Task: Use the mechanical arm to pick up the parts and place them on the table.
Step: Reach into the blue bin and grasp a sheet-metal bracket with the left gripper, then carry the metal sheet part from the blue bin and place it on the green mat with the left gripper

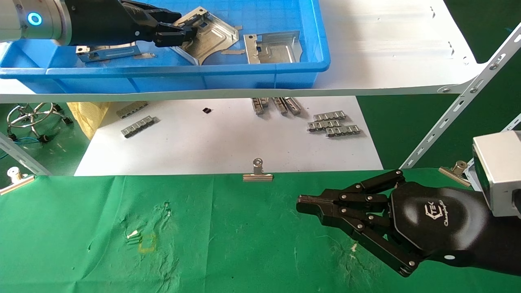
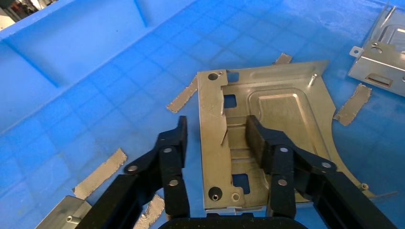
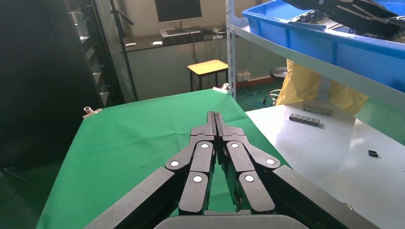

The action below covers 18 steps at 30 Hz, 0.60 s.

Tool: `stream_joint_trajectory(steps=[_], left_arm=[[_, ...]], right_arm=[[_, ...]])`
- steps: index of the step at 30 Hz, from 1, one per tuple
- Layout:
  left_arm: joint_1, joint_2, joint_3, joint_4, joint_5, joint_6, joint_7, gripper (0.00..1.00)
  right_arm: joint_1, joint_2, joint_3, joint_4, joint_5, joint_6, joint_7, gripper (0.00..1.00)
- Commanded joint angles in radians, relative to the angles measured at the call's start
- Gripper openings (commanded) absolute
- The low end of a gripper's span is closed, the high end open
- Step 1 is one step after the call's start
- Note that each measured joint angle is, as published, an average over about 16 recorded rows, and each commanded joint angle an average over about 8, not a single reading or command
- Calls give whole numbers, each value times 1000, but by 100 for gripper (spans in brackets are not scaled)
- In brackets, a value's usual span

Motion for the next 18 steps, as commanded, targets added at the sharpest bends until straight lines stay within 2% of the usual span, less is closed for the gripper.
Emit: stream_joint_trajectory(steps=[1, 18], left_arm=[[0, -1, 2, 0, 2, -1, -1, 0], [-25, -24, -40, -35, -57, 39, 66, 0]], right_arm=[[0, 0, 0, 0, 0, 0, 0, 100], [0, 0, 0, 0, 0, 0, 0, 100]])
